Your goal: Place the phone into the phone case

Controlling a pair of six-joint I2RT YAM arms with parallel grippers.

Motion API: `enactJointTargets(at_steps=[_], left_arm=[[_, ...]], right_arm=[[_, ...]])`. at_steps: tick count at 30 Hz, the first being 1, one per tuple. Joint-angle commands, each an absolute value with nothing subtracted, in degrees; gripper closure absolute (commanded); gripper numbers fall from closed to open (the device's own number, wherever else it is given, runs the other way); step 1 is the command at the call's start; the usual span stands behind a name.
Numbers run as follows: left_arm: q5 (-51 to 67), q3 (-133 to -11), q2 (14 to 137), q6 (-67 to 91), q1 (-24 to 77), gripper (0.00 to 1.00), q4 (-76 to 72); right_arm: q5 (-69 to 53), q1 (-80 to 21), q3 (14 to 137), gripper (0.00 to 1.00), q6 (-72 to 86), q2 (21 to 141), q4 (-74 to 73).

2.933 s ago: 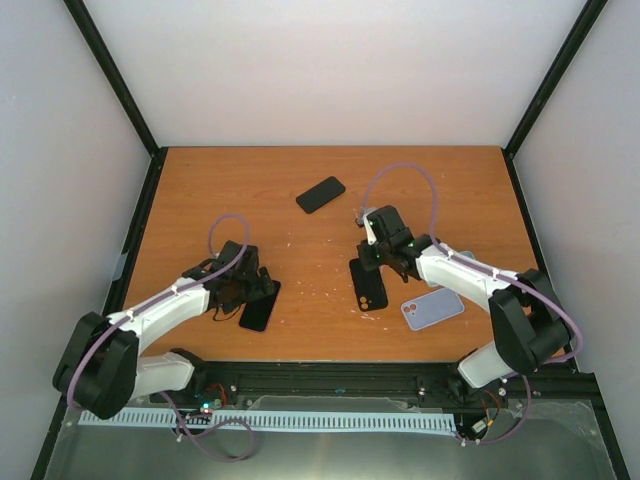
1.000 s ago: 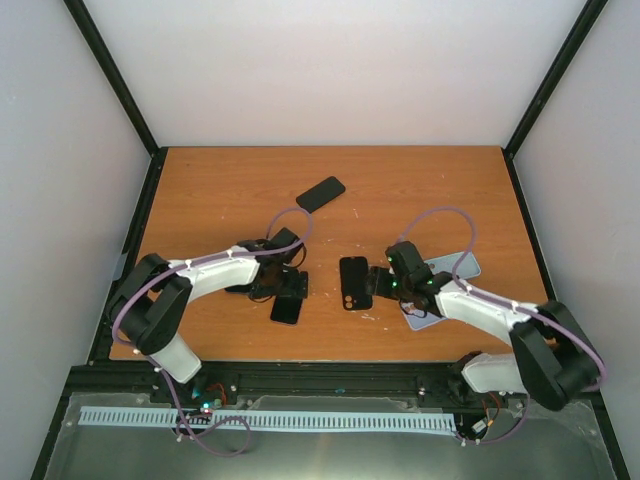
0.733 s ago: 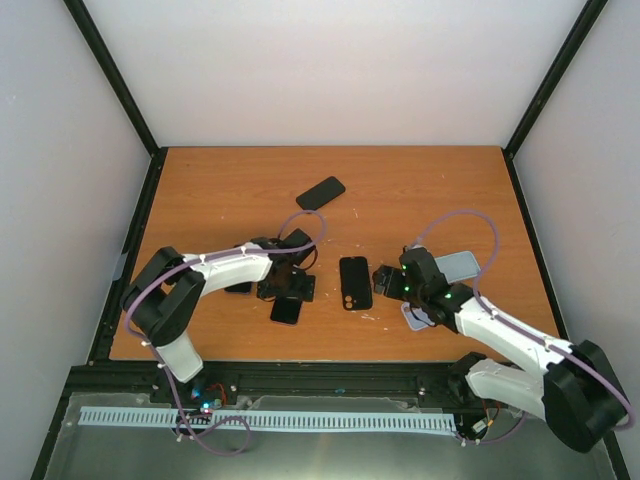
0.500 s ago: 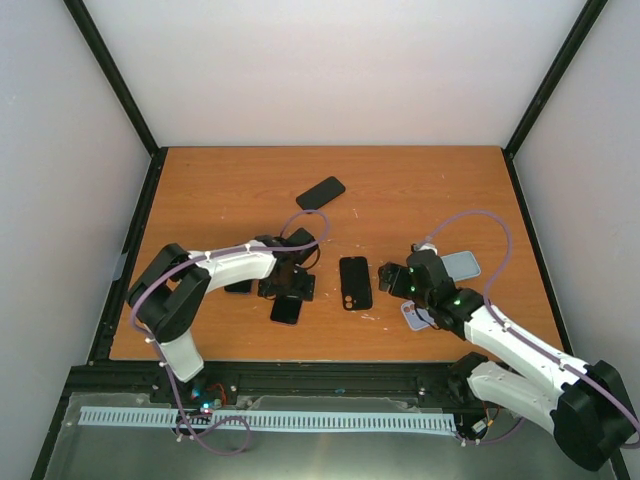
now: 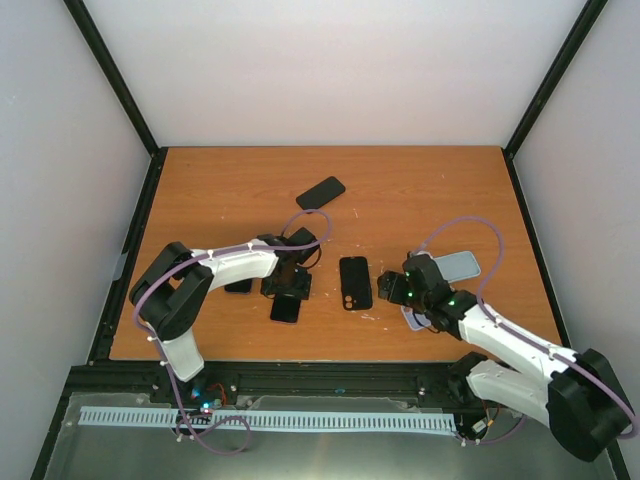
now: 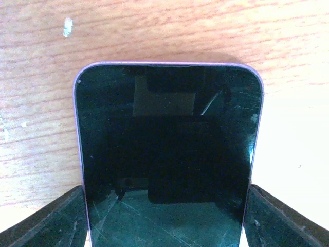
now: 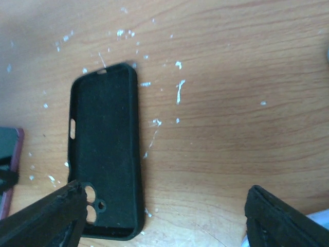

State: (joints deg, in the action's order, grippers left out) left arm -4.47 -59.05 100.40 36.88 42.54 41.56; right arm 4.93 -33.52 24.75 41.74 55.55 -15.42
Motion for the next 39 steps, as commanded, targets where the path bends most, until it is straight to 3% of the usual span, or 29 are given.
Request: enactJointTargets(at_steps=[1, 9, 20, 29, 33, 39], left_arm=[[-5.3, -60.37, 101.23, 36.05, 42.98, 0.29, 41.59], [-1.11, -63.61, 99.55, 33.69, 41.31, 0.31, 40.87], [3.05, -64.69, 96.6, 31.12, 35.42, 0.34, 39.77], [6.4, -64.85, 97.13, 31.83, 34.28, 0.35, 37.67], [10.5, -64.82, 95.99, 32.86, 34.28, 0.36, 35.94], [18.56, -64.71, 95.45, 37.6, 34.4, 0.37, 30.89]], right_arm=[[0.78, -33.58, 24.57, 0.21, 41.84, 61.19, -10.99], [-2.85, -33.62, 30.59, 0.45, 38.06, 74.41, -4.87], [-8.05, -34.05, 34.33, 0.45, 38.57, 86.84, -0.14], [-14.36, -38.25, 34.8, 0.52, 46.1, 90.49, 7.79], [-19.11, -38.85, 33.3, 0.53, 50.56, 90.54, 13.38], [-14.76, -38.83, 30.76, 0.5, 47.21, 83.56, 7.44]])
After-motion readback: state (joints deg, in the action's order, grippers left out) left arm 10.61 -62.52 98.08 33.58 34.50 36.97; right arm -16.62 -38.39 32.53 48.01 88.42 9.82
